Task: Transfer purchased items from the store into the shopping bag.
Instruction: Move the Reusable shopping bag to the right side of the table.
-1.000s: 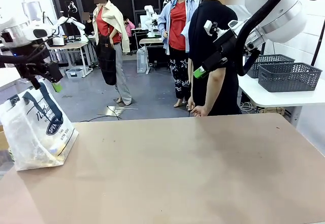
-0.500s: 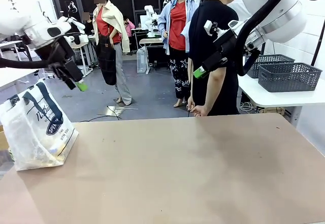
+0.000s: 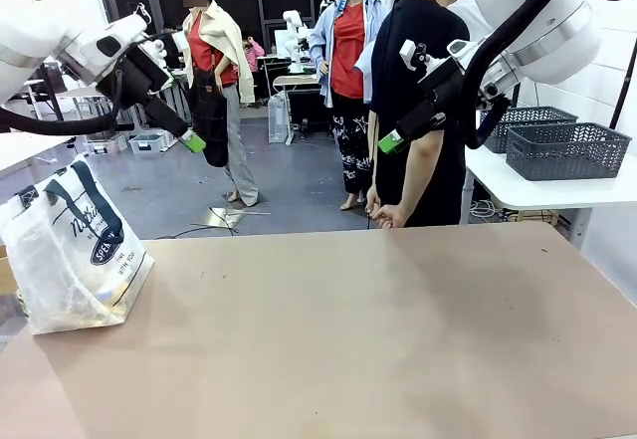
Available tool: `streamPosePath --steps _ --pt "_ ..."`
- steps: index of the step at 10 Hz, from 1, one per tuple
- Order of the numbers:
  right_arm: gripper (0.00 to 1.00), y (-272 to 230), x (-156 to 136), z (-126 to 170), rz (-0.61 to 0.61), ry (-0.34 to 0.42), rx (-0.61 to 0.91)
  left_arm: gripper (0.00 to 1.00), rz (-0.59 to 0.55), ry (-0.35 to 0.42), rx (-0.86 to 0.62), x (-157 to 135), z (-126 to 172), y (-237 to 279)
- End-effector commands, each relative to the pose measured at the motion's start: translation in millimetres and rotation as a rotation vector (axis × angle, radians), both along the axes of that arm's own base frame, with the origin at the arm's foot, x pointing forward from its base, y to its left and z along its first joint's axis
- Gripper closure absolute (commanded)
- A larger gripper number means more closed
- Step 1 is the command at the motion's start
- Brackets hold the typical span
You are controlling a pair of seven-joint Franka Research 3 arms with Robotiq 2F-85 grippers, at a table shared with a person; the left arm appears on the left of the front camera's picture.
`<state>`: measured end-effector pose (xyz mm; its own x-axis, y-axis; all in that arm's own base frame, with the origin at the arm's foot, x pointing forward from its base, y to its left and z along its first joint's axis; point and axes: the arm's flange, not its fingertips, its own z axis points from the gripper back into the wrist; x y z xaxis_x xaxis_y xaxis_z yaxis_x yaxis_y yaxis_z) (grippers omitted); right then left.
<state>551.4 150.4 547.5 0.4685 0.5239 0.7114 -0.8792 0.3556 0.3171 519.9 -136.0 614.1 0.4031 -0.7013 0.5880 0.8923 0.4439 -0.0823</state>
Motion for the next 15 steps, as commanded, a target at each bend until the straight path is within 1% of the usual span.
streamPosePath --steps 1,2,15 --pt "0.0 1 2 1 -0.001 0.007 0.015 0.0 -0.033 -0.036 -0.069 0 -10 6" --pt "0.0 1 2 1 -0.001 0.007 0.015 0.0 0.0 0.0 0.0 0 0 0" --pt "0.0 1 2 1 -0.001 0.007 0.015 0.0 0.0 0.0 0.0 0 0 0"
